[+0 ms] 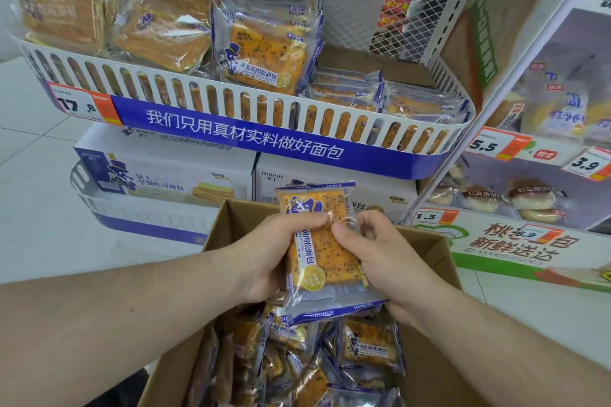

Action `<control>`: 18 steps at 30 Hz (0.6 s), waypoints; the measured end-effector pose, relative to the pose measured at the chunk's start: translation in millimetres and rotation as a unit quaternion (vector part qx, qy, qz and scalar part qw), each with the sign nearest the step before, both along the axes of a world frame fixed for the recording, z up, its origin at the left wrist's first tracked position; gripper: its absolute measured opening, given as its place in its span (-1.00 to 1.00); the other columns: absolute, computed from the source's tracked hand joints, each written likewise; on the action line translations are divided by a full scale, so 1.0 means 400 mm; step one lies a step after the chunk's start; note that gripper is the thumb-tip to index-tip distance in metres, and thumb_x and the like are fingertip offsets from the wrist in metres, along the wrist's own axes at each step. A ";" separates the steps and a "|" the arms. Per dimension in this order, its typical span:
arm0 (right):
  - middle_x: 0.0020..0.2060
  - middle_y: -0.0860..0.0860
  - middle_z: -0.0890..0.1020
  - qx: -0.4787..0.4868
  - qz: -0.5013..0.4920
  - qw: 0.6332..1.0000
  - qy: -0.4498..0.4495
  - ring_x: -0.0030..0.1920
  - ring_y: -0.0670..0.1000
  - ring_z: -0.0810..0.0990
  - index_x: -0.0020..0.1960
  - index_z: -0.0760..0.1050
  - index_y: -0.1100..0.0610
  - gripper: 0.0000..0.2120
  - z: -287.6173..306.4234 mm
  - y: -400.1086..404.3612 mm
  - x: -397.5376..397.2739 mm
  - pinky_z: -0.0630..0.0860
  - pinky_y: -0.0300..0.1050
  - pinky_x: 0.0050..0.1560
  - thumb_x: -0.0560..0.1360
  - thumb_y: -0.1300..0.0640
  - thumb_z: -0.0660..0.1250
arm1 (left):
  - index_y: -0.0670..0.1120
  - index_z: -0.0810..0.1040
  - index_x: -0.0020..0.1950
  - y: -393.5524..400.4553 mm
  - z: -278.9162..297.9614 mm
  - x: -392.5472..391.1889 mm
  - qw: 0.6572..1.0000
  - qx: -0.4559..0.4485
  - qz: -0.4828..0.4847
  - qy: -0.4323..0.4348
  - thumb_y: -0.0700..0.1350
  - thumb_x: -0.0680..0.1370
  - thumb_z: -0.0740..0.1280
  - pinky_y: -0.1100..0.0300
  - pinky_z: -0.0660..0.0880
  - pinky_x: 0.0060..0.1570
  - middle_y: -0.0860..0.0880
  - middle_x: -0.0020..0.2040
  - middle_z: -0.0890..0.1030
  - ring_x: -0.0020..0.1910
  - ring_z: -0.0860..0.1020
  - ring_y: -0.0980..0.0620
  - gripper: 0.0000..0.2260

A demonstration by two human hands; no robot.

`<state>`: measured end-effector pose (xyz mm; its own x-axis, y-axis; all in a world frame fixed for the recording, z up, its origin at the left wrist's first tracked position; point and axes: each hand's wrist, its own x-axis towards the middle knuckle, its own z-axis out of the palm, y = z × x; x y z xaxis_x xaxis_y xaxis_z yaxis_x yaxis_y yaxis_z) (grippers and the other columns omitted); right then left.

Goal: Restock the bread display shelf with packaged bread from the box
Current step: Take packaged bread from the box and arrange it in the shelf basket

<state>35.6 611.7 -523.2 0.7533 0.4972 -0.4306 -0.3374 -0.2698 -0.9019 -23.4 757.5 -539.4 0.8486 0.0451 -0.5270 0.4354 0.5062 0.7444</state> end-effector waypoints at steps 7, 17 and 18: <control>0.18 0.06 0.62 0.087 -0.219 0.971 0.032 0.16 0.07 0.63 0.35 0.40 -0.01 -0.33 0.000 -0.014 -0.003 0.50 0.20 0.26 0.34 -0.33 0.32 | -0.08 0.58 0.19 0.028 0.032 0.023 0.986 -0.084 0.142 -0.032 -0.04 0.51 0.40 -0.05 0.58 -0.02 -0.15 -0.01 0.73 -0.09 0.71 -0.15 -0.72; -0.13 0.02 0.76 0.159 -0.140 0.964 0.158 -0.05 0.04 0.71 0.07 0.59 0.02 -0.56 0.048 0.091 -0.045 0.53 -0.04 -0.04 0.20 0.05 0.50 | -0.02 0.43 0.36 0.020 0.038 0.048 0.959 -0.034 0.266 -0.088 -0.06 0.38 0.56 0.00 0.63 -0.11 -0.09 0.04 0.72 -0.05 0.72 -0.06 -0.41; -0.15 0.03 0.76 0.161 -0.138 0.964 0.161 -0.04 0.05 0.70 0.07 0.58 0.03 -0.59 0.053 0.090 -0.032 0.52 -0.05 -0.07 0.22 0.08 0.49 | -0.03 0.43 0.37 0.024 0.041 0.047 0.959 -0.024 0.266 -0.096 -0.05 0.35 0.56 0.00 0.62 -0.08 -0.09 0.05 0.72 -0.03 0.71 -0.06 -0.37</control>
